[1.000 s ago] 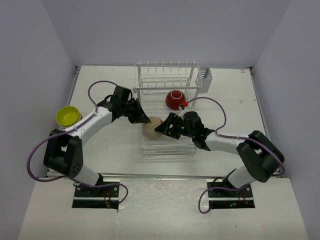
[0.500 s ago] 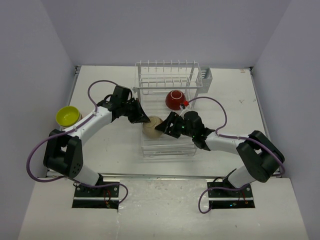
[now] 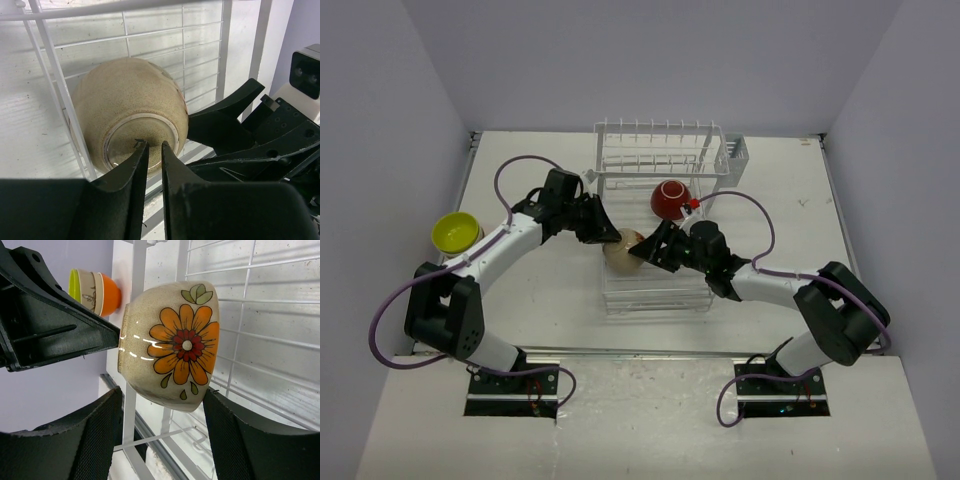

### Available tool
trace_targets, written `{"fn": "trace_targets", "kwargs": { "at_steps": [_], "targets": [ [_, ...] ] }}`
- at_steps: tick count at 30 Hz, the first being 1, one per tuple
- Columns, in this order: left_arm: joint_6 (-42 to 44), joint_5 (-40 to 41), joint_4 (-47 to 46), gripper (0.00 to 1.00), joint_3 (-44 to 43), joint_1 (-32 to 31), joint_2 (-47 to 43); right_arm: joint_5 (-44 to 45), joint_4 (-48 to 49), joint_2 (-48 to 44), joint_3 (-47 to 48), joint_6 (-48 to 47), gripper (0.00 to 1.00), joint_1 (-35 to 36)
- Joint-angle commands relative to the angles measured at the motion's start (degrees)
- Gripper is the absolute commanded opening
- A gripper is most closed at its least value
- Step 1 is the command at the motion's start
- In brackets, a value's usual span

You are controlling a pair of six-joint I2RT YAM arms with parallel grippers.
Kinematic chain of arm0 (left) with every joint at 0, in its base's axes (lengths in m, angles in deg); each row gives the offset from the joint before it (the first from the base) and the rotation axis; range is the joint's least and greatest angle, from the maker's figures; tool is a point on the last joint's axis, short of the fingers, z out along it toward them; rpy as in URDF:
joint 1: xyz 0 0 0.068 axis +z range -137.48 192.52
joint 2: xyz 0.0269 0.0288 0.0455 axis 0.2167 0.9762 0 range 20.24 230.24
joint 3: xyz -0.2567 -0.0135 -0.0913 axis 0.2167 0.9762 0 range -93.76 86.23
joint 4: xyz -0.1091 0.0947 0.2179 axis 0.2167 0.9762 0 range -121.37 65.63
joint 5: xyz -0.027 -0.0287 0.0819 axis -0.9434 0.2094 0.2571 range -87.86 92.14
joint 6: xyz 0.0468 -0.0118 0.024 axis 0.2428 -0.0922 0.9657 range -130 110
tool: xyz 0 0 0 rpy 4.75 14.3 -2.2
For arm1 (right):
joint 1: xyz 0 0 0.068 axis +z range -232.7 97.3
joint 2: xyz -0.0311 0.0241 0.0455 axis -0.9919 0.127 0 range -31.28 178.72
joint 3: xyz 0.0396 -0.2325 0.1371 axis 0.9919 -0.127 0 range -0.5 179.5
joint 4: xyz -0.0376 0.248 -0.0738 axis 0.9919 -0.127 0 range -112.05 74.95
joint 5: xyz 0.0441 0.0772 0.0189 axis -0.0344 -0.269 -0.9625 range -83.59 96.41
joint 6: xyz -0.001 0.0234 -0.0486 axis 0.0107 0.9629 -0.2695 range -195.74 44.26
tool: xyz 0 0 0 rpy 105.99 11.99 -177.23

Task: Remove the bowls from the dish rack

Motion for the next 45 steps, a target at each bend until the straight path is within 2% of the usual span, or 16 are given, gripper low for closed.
{"fn": "trace_targets", "kwargs": {
  "at_steps": [1, 6, 17, 32, 45],
  "targets": [
    [3.7, -0.1, 3.8, 0.19, 1.5, -1.9, 1.2, -3.4, 16.6, -1.3, 4.2, 2.5, 0.65, 1.1],
    [2.9, -0.8, 3.0, 0.2, 3.4, -1.3, 1.3, -3.1, 14.6, -1.0, 4.4, 2.4, 0.65, 1.1],
    [0.1, -5.2, -2.7, 0.33, 9.4, 2.6, 0.6, -3.6, 10.5, -2.1, 5.8, 0.4, 0.65, 1.1],
    [-0.2, -6.3, -4.3, 0.37, 11.5, 3.1, 1.5, -5.1, 15.9, 0.7, 6.6, 0.3, 0.64, 1.0],
    [1.3, -6.2, -2.9, 0.4, 11.9, 3.6, 1.8, -6.8, 17.7, -1.9, 7.8, -0.1, 0.59, 1.1]
  ]
}}
